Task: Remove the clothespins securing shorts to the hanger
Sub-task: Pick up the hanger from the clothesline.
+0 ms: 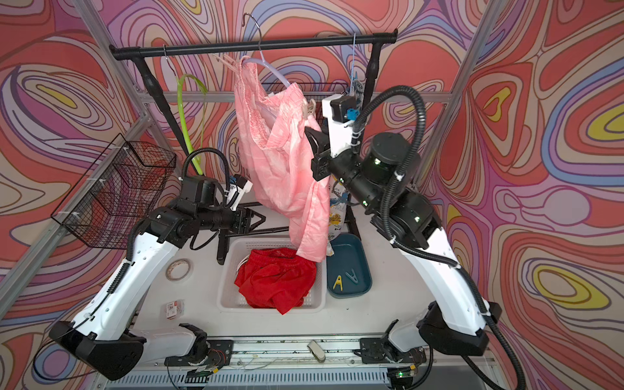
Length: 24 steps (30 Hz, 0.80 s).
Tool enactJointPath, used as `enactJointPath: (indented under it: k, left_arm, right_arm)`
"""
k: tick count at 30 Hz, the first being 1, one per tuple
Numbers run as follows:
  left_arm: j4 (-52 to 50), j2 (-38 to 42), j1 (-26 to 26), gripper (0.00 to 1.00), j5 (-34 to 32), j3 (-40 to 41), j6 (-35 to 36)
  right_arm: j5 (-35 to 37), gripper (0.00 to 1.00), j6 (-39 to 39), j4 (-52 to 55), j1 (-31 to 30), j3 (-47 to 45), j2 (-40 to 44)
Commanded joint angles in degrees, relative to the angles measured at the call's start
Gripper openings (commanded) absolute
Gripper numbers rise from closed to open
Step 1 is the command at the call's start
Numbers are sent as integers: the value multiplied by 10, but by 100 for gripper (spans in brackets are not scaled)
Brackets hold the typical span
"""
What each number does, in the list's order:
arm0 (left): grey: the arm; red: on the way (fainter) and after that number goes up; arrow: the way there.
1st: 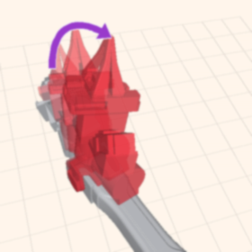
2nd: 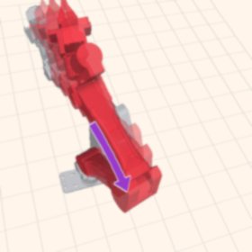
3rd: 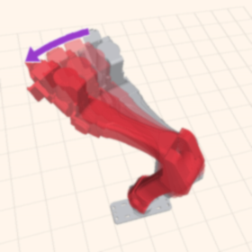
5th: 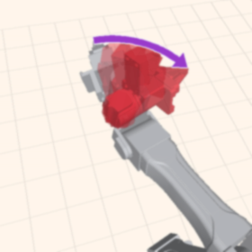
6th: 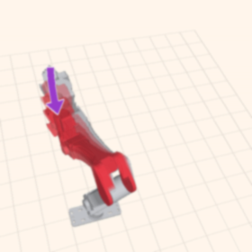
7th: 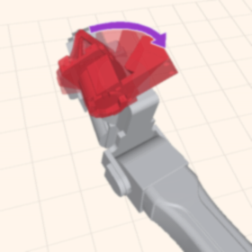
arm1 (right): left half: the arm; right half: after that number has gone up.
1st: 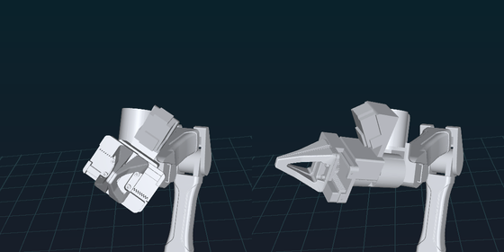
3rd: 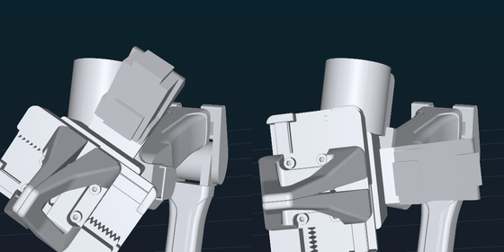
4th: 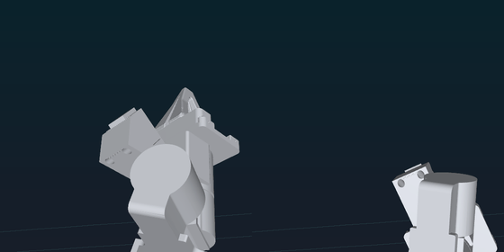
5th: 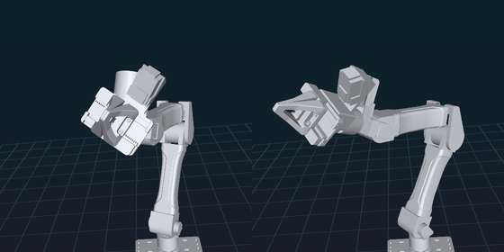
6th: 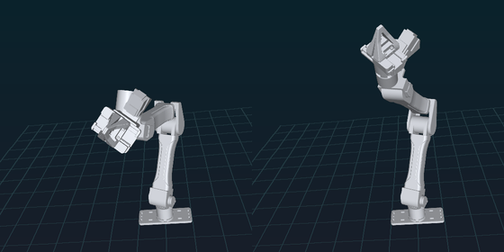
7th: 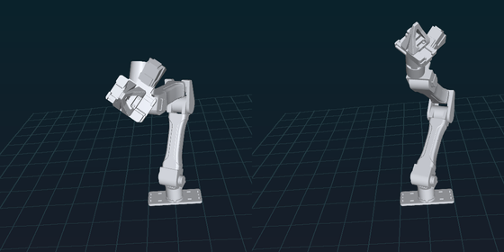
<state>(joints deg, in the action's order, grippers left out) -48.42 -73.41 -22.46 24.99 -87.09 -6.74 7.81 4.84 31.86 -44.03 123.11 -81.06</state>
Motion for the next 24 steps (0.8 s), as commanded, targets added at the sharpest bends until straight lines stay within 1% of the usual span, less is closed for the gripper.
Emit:
enactJointPath:
  k: [1, 5, 7, 8, 9, 11, 13, 16, 18, 21, 24]
  left_arm:
    - [-53, 31, -3, 58, -1, -37, 34]
    - [-109, 45, 1, 62, 42, -69, 93]
    - [-129, 48, 15, 63, 33, -84, 100]
    - [-135, 47, 32, 63, 34, -90, 96]
    - [-140, 44, 62, 63, 45, -97, 84]
    - [-137, 40, 140, 62, 92, -102, 54]
    - [-117, 41, 218, 61, 129, -90, 18]
    - [-84, 46, 279, 60, 136, -64, -18]
    - [-66, 49, 302, 59, 123, -48, -43]
    - [-62, 39, 307, 56, 84, -39, -62]
    - [-43, 27, 307, 54, 97, -23, -75]
  right_arm:
    - [-14, 0, -27, 74, -3, 25, 27]
    - [-42, 0, -47, 167, -2, 22, 49]
    - [-55, 0, -59, 201, -2, 14, 62]
    - [-57, 0, -62, 210, -2, 10, 70]
    - [-58, 0, -66, 216, -3, 5, 79]
    - [-73, 0, -69, 217, -2, -1, 93]
    - [-97, 0, -74, 222, -2, 14, 94]
    - [-130, 0, -78, 238, -3, 62, 79]
    - [-148, 0, -74, 245, -2, 89, 73]
    - [-169, 0, -69, 239, -3, 112, 80]
    - [-198, 0, -69, 231, -2, 117, 94]
